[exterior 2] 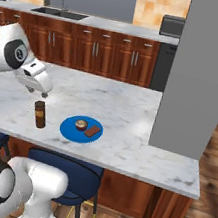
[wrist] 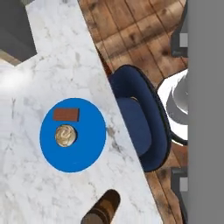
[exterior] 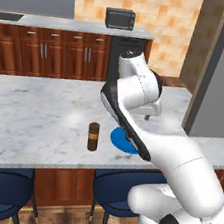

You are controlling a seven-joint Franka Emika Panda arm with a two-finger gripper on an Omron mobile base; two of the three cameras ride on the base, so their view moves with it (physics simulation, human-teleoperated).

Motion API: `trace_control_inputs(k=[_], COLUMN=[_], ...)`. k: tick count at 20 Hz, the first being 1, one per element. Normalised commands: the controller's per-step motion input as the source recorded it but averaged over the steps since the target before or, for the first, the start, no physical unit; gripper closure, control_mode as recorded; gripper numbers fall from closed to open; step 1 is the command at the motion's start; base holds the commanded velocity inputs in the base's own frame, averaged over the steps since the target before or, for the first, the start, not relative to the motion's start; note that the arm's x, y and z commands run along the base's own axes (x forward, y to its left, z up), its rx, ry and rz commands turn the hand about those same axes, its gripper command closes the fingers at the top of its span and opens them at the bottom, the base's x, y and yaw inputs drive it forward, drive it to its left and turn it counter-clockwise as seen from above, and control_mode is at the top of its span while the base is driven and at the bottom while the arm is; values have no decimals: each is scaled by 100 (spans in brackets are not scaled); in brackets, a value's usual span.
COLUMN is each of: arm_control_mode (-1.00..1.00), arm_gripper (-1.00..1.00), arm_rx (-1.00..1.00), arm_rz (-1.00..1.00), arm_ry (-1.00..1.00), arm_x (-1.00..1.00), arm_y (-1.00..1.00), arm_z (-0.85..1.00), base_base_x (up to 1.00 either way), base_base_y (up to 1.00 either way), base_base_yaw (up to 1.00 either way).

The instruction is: Take the cinnamon bottle from the cabinet and place it on the dining table, next to the plate with the cupcake. Then take the chocolate from the dining counter and place it on the cupcake plate.

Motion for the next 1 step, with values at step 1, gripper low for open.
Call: trace_control_inputs(k=[1], arm_control_mode=[-100], arm_gripper=[-100], arm_rx=[-1], arm_rz=[4], arm_ry=[0], arm_x=[-43], arm_y=[39], arm_z=[51], base_base_x=[0], base_base_y=[0], base_base_yaw=[0])
